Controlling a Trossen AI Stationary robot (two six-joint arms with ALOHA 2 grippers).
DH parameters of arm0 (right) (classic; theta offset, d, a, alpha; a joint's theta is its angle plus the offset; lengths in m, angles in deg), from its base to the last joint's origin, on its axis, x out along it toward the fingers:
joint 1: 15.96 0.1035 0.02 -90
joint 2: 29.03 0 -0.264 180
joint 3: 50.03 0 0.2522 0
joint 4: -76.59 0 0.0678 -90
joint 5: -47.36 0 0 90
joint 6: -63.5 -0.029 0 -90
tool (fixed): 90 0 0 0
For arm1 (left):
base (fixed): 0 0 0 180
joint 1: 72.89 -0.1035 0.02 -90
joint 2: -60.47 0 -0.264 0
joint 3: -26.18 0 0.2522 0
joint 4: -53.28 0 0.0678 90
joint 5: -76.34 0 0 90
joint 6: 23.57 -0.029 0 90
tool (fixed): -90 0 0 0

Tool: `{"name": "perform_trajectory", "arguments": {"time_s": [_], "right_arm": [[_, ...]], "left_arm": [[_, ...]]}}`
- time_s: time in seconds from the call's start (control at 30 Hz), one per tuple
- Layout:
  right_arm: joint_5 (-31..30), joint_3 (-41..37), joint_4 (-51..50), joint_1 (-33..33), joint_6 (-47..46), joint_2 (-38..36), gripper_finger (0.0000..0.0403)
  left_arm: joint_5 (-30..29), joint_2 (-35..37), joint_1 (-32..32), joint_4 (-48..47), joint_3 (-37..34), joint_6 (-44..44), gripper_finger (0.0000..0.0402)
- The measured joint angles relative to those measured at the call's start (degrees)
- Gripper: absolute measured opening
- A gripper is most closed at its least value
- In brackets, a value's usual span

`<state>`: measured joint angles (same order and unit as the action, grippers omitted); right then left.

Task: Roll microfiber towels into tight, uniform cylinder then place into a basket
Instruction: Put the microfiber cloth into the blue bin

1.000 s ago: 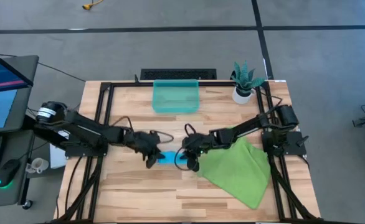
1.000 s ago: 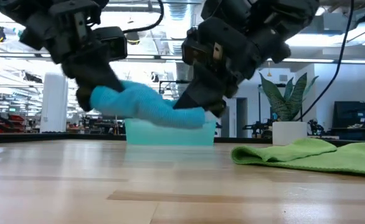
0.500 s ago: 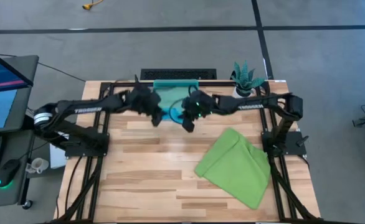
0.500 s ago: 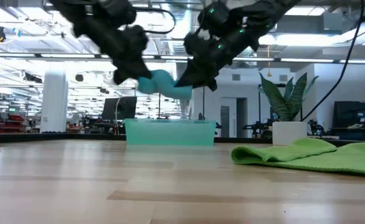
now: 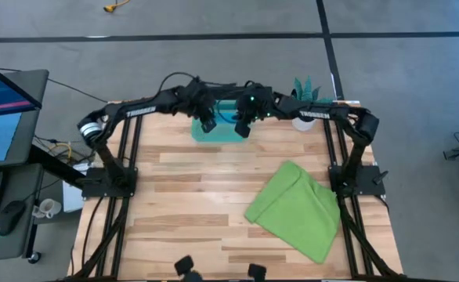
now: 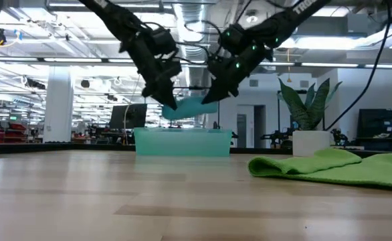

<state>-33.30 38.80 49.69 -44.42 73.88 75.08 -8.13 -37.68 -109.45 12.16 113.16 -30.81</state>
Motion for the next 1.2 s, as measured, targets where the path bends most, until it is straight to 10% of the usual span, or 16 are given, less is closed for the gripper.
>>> {"name": "perform_trajectory", "arguments": {"time_s": [1.2], "right_arm": [[4.3, 13.9, -6.2, -9.1, 8.0, 19.3, 0.0029]], "left_arm": [[0.7, -20.0, -8.4, 2.0, 8.3, -6.6, 0.0029]]}}
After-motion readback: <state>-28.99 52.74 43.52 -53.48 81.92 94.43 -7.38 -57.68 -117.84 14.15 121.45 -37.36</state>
